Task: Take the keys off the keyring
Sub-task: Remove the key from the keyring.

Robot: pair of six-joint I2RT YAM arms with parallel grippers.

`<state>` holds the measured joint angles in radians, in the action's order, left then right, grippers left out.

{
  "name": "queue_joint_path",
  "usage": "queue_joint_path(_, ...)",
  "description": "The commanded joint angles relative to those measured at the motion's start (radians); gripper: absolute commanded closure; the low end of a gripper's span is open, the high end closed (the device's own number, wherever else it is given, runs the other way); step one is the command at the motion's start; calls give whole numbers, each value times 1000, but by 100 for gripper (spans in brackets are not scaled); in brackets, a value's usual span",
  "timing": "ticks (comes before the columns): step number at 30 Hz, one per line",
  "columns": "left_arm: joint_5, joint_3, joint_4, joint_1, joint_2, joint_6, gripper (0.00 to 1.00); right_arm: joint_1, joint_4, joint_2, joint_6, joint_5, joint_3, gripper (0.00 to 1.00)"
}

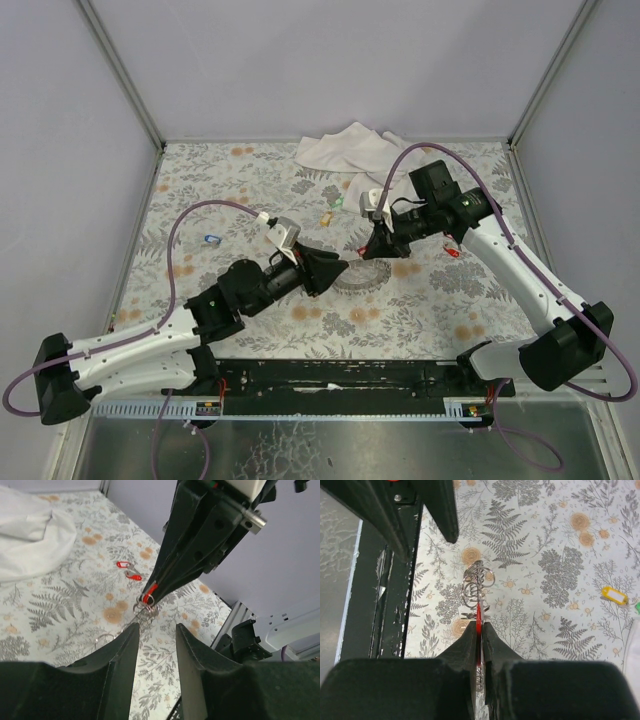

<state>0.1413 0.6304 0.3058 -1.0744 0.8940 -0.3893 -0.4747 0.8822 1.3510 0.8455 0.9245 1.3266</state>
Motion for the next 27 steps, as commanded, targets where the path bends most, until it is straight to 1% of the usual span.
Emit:
queue_joint_path(1,60,32,-79,-6,4,-123,65,6,-121,-20,-139,-29,22,100)
queue_joint_path(5,79,23,-21,-6,31,-85,66,7,-172,-23,-205,-75,14,100)
queue_joint_path(8,90,30,20,-7,58,-51,68,6,-195,-23,-231,-96,8,100)
queue_joint_path(12,97,33,68,-7,88,30,69,6,-203,-24,-242,-112,6,100)
queue_joint_path(17,103,38,101,-5,114,141,67,7,-204,-29,-244,-124,5,100)
queue_joint_path(21,81,48,121,-4,133,211,63,5,-202,-31,-240,-139,6,100)
queue_joint_path(27,21,69,131,10,174,229,62,6,-194,-36,-231,-153,10,100)
